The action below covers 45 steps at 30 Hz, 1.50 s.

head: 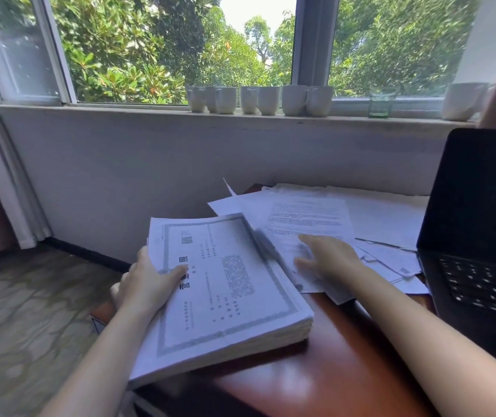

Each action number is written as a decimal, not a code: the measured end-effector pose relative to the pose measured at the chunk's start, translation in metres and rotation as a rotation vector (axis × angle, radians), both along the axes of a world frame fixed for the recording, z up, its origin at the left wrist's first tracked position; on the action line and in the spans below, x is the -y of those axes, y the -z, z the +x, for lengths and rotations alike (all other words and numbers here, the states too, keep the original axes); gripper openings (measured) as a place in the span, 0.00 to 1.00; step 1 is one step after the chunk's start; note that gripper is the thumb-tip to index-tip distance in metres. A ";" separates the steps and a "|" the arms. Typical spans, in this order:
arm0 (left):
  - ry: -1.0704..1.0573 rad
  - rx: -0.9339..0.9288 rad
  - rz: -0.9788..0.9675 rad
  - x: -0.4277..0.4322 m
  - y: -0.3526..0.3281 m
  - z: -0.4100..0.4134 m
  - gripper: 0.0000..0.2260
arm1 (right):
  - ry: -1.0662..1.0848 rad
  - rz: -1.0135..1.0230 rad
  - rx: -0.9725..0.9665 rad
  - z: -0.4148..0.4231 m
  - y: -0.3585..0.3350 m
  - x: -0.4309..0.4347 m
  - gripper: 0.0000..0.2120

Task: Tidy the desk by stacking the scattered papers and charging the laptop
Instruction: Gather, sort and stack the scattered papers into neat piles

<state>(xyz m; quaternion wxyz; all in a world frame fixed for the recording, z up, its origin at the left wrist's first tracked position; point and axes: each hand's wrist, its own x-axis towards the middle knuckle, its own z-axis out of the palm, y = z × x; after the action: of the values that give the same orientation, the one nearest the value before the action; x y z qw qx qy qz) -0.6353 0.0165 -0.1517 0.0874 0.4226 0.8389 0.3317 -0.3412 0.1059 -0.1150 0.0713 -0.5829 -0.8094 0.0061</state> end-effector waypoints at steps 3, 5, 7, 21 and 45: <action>0.003 0.003 0.002 0.001 0.000 0.000 0.35 | -0.004 0.056 -0.004 -0.001 0.001 0.000 0.11; 0.002 0.004 0.001 0.001 0.000 0.000 0.34 | -0.038 -0.060 -0.116 0.001 -0.001 0.000 0.25; 0.002 0.010 -0.004 0.002 0.000 0.000 0.34 | -0.105 -0.107 -0.205 0.000 -0.002 0.002 0.32; 0.016 0.017 0.014 0.003 -0.003 0.002 0.33 | -0.046 0.216 -0.514 -0.038 -0.010 0.010 0.21; -0.002 0.041 0.003 0.005 -0.006 0.004 0.08 | 0.148 -0.403 -1.091 -0.026 -0.009 0.004 0.33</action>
<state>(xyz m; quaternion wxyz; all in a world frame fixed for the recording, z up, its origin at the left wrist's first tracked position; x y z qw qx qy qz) -0.6314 0.0120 -0.1459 0.1036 0.4149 0.8368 0.3418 -0.3672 0.1024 -0.1056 0.3656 -0.5527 -0.5957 0.4539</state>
